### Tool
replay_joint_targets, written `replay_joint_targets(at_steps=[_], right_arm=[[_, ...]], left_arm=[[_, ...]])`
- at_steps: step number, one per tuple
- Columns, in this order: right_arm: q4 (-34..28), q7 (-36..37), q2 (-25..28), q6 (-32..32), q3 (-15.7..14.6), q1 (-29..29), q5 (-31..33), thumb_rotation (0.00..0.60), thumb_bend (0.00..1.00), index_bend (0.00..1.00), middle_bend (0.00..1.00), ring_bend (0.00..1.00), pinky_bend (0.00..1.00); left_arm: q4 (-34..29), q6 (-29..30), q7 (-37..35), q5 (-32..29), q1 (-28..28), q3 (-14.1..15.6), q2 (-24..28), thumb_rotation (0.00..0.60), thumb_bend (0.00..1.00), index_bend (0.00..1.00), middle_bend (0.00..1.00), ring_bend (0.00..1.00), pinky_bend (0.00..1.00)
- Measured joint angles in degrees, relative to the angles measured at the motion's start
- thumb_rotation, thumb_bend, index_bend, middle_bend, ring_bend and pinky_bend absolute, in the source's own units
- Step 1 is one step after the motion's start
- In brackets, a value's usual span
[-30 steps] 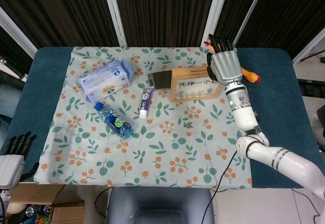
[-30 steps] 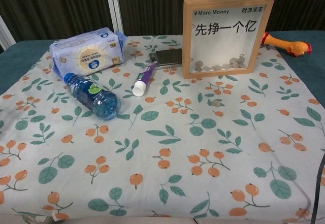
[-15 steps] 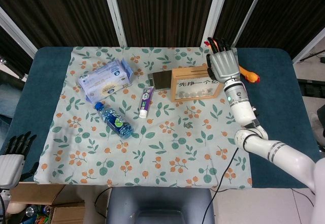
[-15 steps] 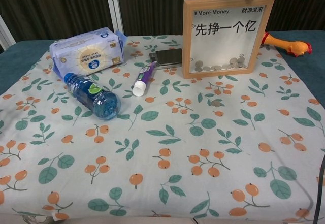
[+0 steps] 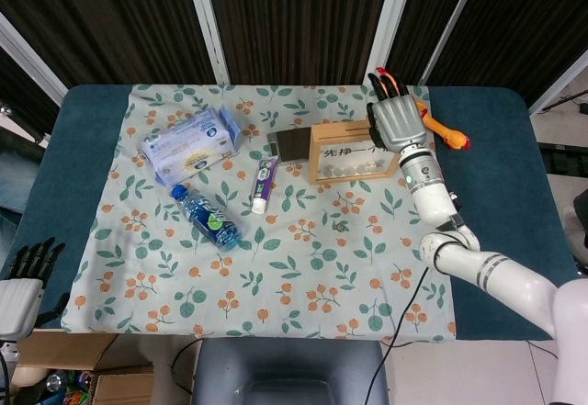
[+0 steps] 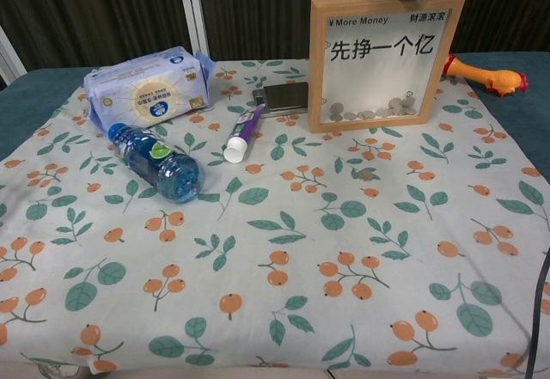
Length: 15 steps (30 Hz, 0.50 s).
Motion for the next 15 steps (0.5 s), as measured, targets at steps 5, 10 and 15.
replay_joint_targets(at_steps=[5, 10, 15], right_arm=[[-0.7, -0.15, 0.42, 0.15, -0.5, 0.12, 0.92, 0.6, 0.66, 0.07, 0.08, 0.0, 0.0], [-2.37, 1.64, 0.99, 3.43, -0.32, -0.6, -0.58, 0.6, 0.65, 0.0, 0.03, 0.0, 0.0], [-6.6, 7.59, 2.17, 11.15, -0.61, -3.25, -8.43, 0.6, 0.63, 0.0, 0.03, 0.0, 0.0]], left_arm=[[0.14, 0.01, -0.13, -0.01, 0.04, 0.04, -0.08, 0.6, 0.33, 0.0, 0.0, 0.0, 0.0], [0.23, 0.16, -0.43, 0.15, 0.05, 0.09, -0.09, 0.6, 0.33, 0.0, 0.0, 0.0, 0.0], [0.36, 0.17, -0.66, 0.02, -0.05, -0.09, -0.1, 0.6, 0.33, 0.0, 0.0, 0.0, 0.0]])
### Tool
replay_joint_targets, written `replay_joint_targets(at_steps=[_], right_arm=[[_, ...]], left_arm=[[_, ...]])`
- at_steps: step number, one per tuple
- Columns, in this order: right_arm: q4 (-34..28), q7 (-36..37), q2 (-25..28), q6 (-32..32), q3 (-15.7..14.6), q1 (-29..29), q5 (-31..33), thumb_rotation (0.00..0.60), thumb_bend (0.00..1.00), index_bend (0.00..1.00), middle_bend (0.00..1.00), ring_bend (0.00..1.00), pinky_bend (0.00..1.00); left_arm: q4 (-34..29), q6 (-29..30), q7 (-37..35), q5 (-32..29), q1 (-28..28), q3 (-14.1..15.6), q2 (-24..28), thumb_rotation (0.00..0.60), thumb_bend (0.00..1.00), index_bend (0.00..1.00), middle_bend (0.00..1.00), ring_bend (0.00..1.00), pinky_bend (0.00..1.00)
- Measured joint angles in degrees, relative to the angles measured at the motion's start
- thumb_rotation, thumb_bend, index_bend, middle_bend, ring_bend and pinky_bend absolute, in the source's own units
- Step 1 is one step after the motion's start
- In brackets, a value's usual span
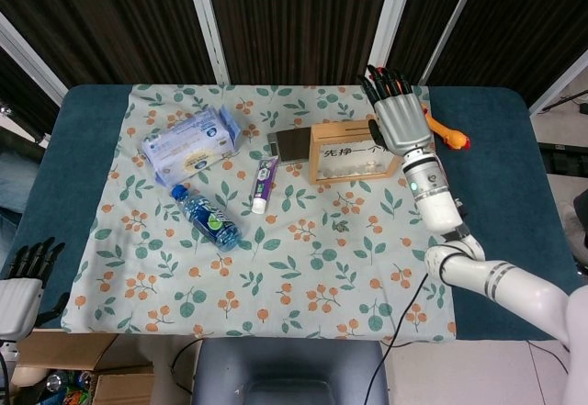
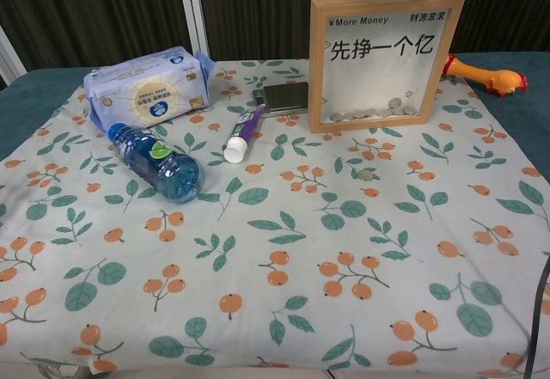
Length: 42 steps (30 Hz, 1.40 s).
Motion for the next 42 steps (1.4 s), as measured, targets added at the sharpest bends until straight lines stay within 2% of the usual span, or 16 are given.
replay_joint_targets(at_steps=[5, 9, 12, 17, 22, 24, 29, 36, 42], right_arm=[[-4.36, 6.39, 0.57, 12.04, -2.39, -4.78, -11.02, 0.6, 0.62, 0.0, 0.03, 0.0, 0.0], [-6.28, 10.5, -0.08, 23.48, -7.69, -11.72, -20.74, 0.6, 0.6, 0.0, 0.03, 0.0, 0.0], [-5.25, 12.65, -1.98, 28.34, -12.7, -17.48, -24.74, 0.6, 0.59, 0.0, 0.03, 0.0, 0.0], [1.31, 15.94, -6.19, 28.88, -17.63, -22.37, -25.96, 0.6, 0.59, 0.0, 0.03, 0.0, 0.0], [8.44, 19.61, -11.28, 24.2, -21.2, -24.83, -26.71, 0.6, 0.54, 0.0, 0.03, 0.0, 0.0], [10.29, 19.6, -13.34, 22.99, -21.74, -25.14, -27.26, 0.6, 0.51, 0.0, 0.03, 0.0, 0.0], [12.07, 16.19, -16.54, 20.88, -20.85, -24.88, -27.1, 0.6, 0.31, 0.0, 0.03, 0.0, 0.0], [16.23, 9.82, -22.53, 17.58, -16.35, -23.01, -24.43, 0.6, 0.31, 0.0, 0.03, 0.0, 0.0], [21.49, 9.59, -27.07, 14.69, -14.41, -21.3, -23.05, 0.6, 0.31, 0.05, 0.03, 0.0, 0.0]], left_arm=[[-0.06, 0.39, -0.28, 0.0, 0.12, -0.11, -0.1, 0.6, 0.33, 0.0, 0.0, 0.0, 0.0], [0.14, 0.21, -0.19, 0.07, 0.09, 0.03, -0.28, 0.6, 0.33, 0.0, 0.0, 0.0, 0.0], [0.11, 0.35, -0.5, 0.28, 0.03, 0.02, -0.43, 0.6, 0.33, 0.0, 0.0, 0.0, 0.0], [0.41, 0.4, -0.73, 0.76, -0.09, 0.24, -0.67, 0.6, 0.33, 0.0, 0.0, 0.0, 0.0], [0.59, 0.2, -1.1, 0.85, -0.25, 0.29, -0.8, 0.6, 0.33, 0.0, 0.0, 0.0, 0.0], [0.74, 0.11, -1.21, 0.83, -0.3, 0.29, -0.91, 0.6, 0.33, 0.0, 0.0, 0.0, 0.0], [1.18, -0.02, -1.45, 0.66, -0.33, 0.27, -1.12, 0.6, 0.33, 0.0, 0.0, 0.0, 0.0], [2.06, -0.12, -2.14, 0.28, -0.11, 0.3, -1.4, 0.6, 0.33, 0.0, 0.0, 0.0, 0.0], [3.18, -0.4, -3.1, 0.02, 0.07, 0.46, -1.68, 0.6, 0.33, 0.0, 0.0, 0.0, 0.0]])
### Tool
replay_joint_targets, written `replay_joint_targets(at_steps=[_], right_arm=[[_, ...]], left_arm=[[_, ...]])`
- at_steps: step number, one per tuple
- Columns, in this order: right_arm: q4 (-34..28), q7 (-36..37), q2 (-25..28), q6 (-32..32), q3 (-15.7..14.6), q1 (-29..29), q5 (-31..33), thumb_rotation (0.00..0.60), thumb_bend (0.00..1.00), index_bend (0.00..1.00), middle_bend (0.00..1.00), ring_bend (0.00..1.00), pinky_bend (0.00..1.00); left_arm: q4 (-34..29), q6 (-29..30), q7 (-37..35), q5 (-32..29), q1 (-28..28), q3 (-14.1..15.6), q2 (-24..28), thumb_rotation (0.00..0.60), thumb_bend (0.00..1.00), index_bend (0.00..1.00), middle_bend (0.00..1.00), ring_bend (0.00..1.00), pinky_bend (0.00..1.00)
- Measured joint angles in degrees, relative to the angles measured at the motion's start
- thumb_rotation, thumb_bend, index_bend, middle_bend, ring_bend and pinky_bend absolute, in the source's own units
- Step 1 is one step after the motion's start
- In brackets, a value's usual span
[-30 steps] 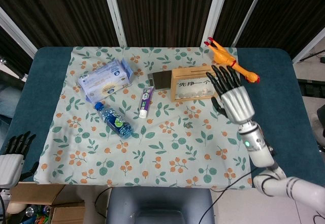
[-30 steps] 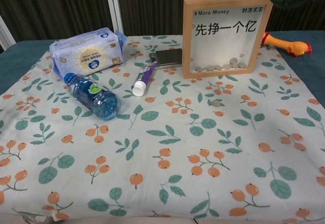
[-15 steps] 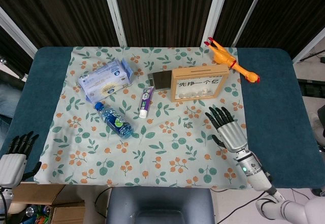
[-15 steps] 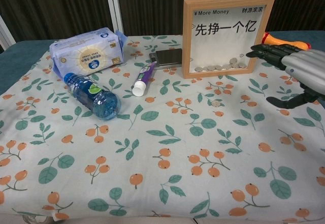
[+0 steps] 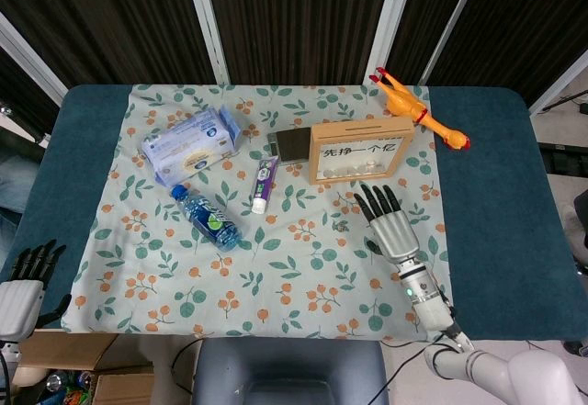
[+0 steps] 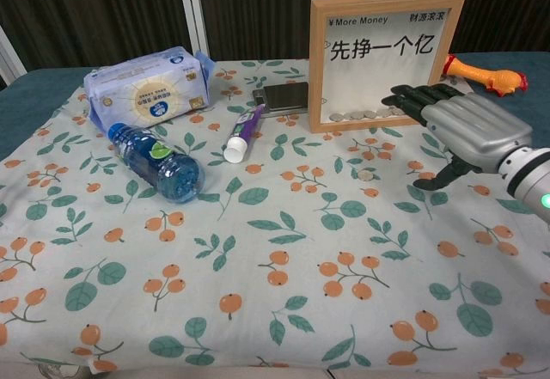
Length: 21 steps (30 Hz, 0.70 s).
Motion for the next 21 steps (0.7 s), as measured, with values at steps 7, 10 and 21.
replay_joint_targets(at_steps=[7, 10, 21], right_arm=[[5.42, 2.1, -4.42, -2.48, 1.17, 2.23, 0.11, 0.6, 0.31, 0.12, 0.03, 0.0, 0.0], [7.1, 2.99, -5.78, -3.72, 1.4, 2.89, 0.14, 0.6, 0.31, 0.22, 0.03, 0.0, 0.0], [10.01, 4.53, -8.4, -6.24, 2.45, 4.94, 0.37, 0.6, 0.31, 0.49, 0.04, 0.0, 0.0]], left_arm=[[0.72, -0.1, -1.0, -0.24, 0.07, -0.11, -0.07, 0.6, 0.33, 0.0, 0.0, 0.0, 0.0], [1.34, -0.32, -1.57, -0.38, 0.07, -0.12, -0.21, 0.6, 0.33, 0.0, 0.0, 0.0, 0.0], [2.75, -0.43, -2.85, -0.56, 0.16, -0.19, -0.62, 0.6, 0.33, 0.0, 0.0, 0.0, 0.0]])
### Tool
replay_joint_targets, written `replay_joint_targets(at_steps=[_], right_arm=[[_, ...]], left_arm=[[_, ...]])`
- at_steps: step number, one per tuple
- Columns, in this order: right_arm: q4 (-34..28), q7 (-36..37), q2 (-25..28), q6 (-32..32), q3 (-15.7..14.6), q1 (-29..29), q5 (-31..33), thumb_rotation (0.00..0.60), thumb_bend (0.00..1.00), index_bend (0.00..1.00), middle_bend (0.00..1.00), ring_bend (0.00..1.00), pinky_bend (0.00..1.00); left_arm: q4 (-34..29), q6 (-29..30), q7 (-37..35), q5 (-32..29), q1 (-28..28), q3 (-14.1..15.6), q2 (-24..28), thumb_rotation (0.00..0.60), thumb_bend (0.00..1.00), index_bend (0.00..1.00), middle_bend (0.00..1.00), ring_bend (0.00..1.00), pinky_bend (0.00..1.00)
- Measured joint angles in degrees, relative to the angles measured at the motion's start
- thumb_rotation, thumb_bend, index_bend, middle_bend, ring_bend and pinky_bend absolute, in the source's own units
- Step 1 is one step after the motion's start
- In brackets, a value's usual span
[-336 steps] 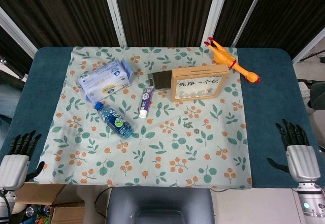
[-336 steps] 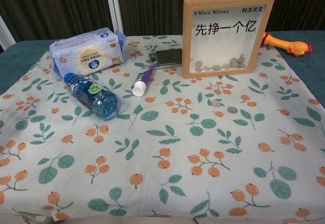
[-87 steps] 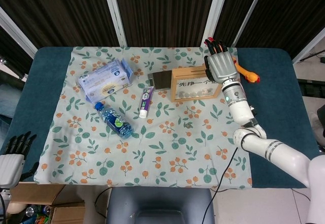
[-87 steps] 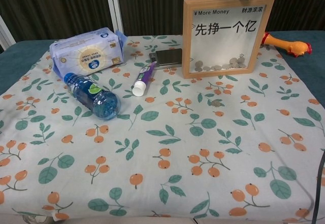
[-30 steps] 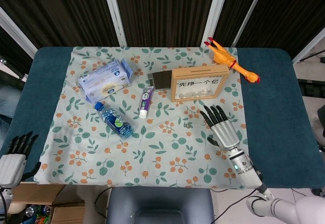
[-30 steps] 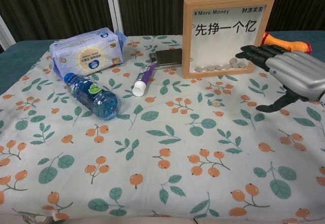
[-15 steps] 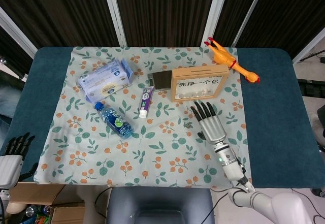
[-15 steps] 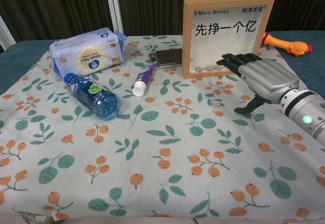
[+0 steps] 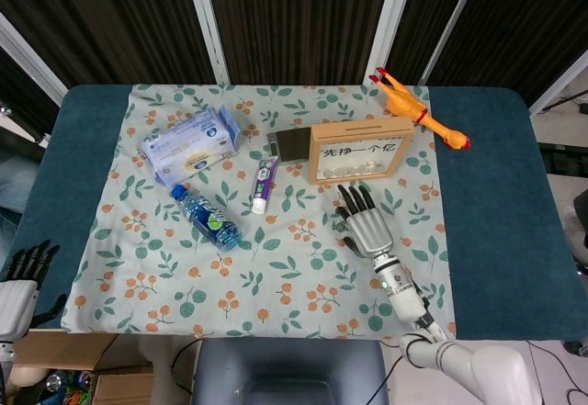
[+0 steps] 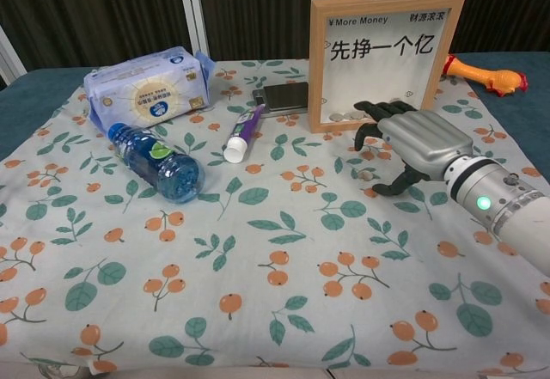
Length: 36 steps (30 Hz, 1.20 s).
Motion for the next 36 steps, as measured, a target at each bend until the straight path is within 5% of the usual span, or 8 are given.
replay_joint_targets(at_steps=[14, 36], right_arm=[[1.61, -0.27, -1.42, -1.31, -0.04, 0.21, 0.22, 0.6, 0.31, 0.57, 0.04, 0.0, 0.0], [1.19, -1.56, -1.34, -3.25, 0.54, 0.18, 1.34, 0.6, 0.31, 0.56, 0.05, 0.0, 0.0]], left_arm=[[0.47, 0.2, -0.48, -0.09, 0.22, -0.07, -0.01, 0.6, 0.33, 0.0, 0.0, 0.0, 0.0], [-0.59, -0.04, -1.14, 0.18, 0.09, 0.07, 0.77, 0.6, 0.33, 0.0, 0.0, 0.0, 0.0]])
